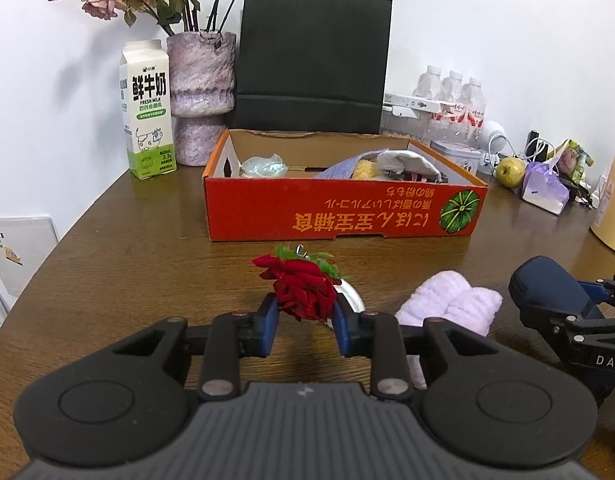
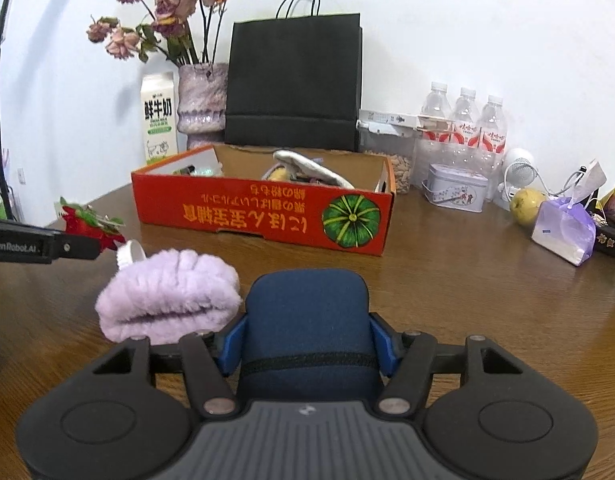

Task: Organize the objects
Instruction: 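Carry the rose and navy pouch over the red box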

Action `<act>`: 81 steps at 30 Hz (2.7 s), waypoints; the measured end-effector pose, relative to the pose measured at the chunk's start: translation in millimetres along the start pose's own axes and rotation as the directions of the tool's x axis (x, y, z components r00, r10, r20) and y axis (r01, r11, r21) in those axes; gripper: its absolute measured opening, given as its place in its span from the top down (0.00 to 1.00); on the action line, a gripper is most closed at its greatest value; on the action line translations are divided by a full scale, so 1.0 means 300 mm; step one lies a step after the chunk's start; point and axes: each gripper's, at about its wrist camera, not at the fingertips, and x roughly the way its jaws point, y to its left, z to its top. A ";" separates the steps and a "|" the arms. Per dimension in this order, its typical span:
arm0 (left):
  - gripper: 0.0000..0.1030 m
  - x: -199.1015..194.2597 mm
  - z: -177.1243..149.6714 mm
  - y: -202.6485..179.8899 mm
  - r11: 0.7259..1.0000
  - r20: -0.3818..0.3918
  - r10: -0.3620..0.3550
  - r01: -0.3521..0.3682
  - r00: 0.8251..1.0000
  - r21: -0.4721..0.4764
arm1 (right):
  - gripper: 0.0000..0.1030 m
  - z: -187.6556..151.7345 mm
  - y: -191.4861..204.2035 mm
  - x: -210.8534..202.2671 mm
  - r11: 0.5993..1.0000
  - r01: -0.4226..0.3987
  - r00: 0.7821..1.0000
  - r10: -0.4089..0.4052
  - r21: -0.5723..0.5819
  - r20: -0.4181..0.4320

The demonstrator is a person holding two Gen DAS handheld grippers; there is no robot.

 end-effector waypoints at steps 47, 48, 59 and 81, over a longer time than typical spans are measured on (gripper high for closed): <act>0.75 0.112 0.313 -0.052 0.997 0.141 0.017 -0.007 0.990 -0.077 | 0.41 0.360 0.028 0.164 0.992 -0.081 0.982 0.063 0.094 0.177; 0.75 0.122 0.320 -0.050 0.997 0.141 0.017 -0.006 0.990 -0.079 | 0.41 0.365 0.023 0.175 0.992 -0.082 0.982 0.064 0.097 0.176; 0.75 0.229 0.375 -0.046 0.996 0.132 0.017 -0.006 0.991 -0.086 | 0.41 0.418 -0.022 0.288 0.988 -0.091 0.983 0.068 0.128 0.173; 0.75 0.455 0.479 -0.005 0.996 0.111 0.036 -0.027 0.993 -0.080 | 0.41 0.523 -0.108 0.526 0.983 -0.098 0.987 0.075 0.154 0.145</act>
